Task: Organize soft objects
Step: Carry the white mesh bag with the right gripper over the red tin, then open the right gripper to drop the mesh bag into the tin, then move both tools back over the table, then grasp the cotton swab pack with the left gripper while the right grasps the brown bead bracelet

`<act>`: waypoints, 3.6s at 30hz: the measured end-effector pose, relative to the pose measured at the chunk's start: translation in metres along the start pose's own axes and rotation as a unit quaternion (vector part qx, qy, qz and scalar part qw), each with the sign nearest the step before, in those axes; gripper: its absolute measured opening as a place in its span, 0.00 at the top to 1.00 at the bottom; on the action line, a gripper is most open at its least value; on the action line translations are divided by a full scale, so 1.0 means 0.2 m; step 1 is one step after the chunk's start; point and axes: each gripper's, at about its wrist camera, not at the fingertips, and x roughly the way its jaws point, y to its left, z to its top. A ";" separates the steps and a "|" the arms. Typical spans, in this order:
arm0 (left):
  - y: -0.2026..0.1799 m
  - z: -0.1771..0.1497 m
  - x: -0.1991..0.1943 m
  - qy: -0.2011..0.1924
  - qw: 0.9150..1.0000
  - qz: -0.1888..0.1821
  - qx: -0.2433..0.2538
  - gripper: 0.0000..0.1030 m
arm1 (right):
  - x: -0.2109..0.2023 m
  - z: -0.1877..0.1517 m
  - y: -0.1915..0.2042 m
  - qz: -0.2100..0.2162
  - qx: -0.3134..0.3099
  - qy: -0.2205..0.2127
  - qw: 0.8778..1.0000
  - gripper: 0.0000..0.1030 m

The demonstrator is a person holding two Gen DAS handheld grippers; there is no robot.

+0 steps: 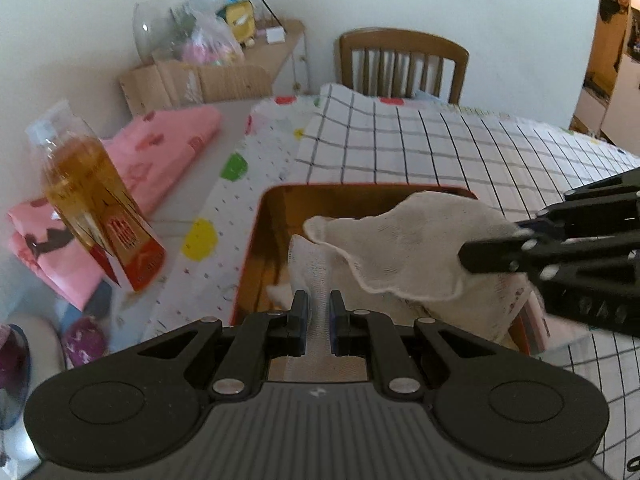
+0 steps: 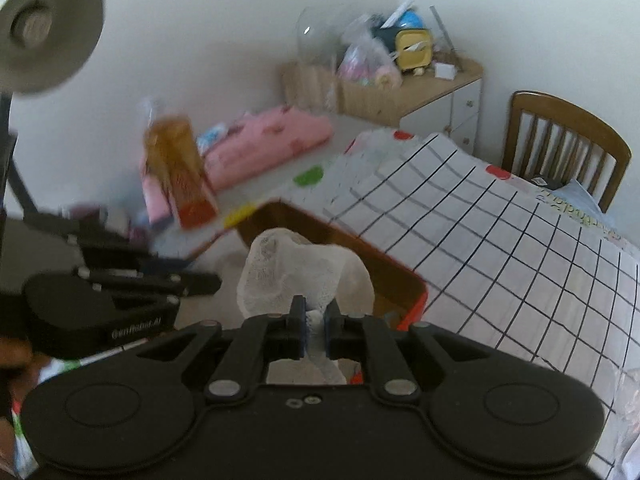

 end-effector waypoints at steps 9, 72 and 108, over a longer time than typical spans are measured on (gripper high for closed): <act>-0.01 -0.03 0.04 0.026 1.000 -0.007 -0.006 0.90 | 0.06 -0.05 0.09 -0.013 -0.056 0.030 0.998 0.84; -0.45 -0.07 -0.64 -0.090 0.984 -0.142 0.059 0.16 | -1.08 -0.54 -0.08 -0.119 0.098 -0.103 0.983 0.02; -1.16 0.04 -0.02 -0.060 0.988 -0.098 0.107 0.01 | -1.01 -1.20 -0.52 -0.154 0.153 -0.005 0.976 0.07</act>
